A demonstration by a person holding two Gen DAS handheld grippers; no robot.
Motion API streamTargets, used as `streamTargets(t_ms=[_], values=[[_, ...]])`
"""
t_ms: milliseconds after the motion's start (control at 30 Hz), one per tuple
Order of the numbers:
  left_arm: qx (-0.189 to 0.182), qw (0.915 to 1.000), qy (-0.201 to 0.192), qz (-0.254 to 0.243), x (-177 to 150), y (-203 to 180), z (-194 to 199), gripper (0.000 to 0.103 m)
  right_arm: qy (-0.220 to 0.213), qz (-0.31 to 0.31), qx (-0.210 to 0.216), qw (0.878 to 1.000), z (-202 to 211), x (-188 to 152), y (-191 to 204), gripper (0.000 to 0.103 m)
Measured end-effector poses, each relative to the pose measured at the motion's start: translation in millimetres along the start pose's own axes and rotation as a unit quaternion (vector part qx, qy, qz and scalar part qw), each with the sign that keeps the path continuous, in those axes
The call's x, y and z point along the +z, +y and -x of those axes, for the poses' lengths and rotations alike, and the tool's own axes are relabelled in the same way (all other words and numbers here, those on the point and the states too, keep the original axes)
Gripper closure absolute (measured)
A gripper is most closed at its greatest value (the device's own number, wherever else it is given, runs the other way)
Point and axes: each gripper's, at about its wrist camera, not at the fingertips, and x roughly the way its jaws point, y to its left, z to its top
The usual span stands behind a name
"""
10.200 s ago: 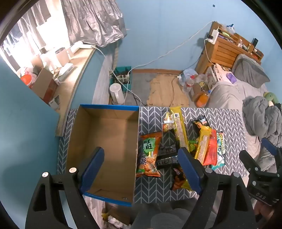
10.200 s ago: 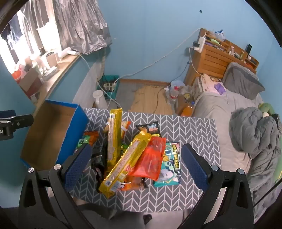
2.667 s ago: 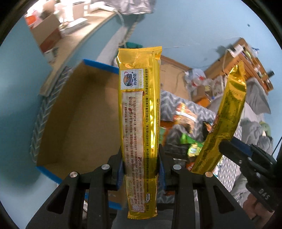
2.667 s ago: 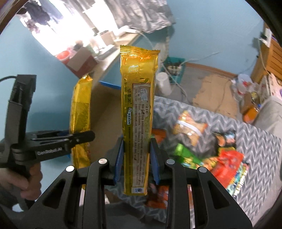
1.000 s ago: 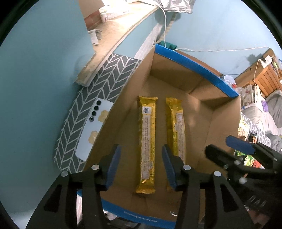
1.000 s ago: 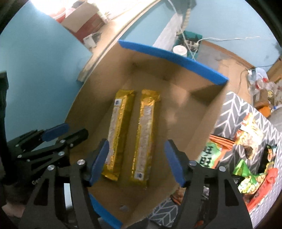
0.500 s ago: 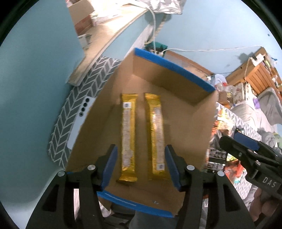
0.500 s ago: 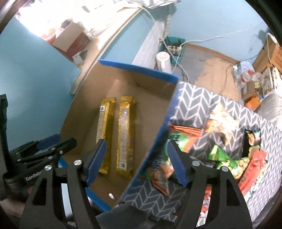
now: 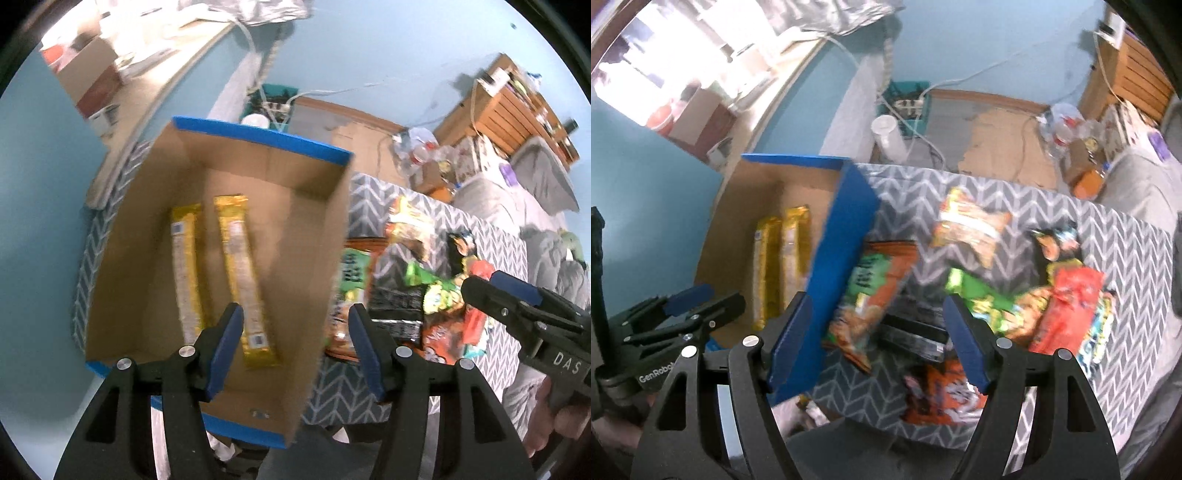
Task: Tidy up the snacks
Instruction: 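Move both tools back over the snack pile toward the remaining packets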
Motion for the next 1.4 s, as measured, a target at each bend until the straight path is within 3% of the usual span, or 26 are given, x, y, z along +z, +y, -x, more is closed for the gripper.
streamTargets(t_ms=[433, 700, 1400], values=[[-0.041, 0.9982, 0.032, -0.029, 0.1, -60.4, -28.5, 0.041, 0.002, -0.076, -0.038, 0.996, 22.4, -25.7, -95.5, 0.029], [-0.044, 0.9968, 0.054, -0.039, -0.1, -84.2, -56.0, 0.041, 0.005, -0.111, -0.057, 0.992, 22.0, -42.3, -139.0, 0.025], [-0.02, 0.9966, 0.076, -0.026, 0.7, -75.3, -105.2, 0.038, 0.041, -0.154, -0.054, 0.986, -27.9, -54.0, -187.9, 0.022]])
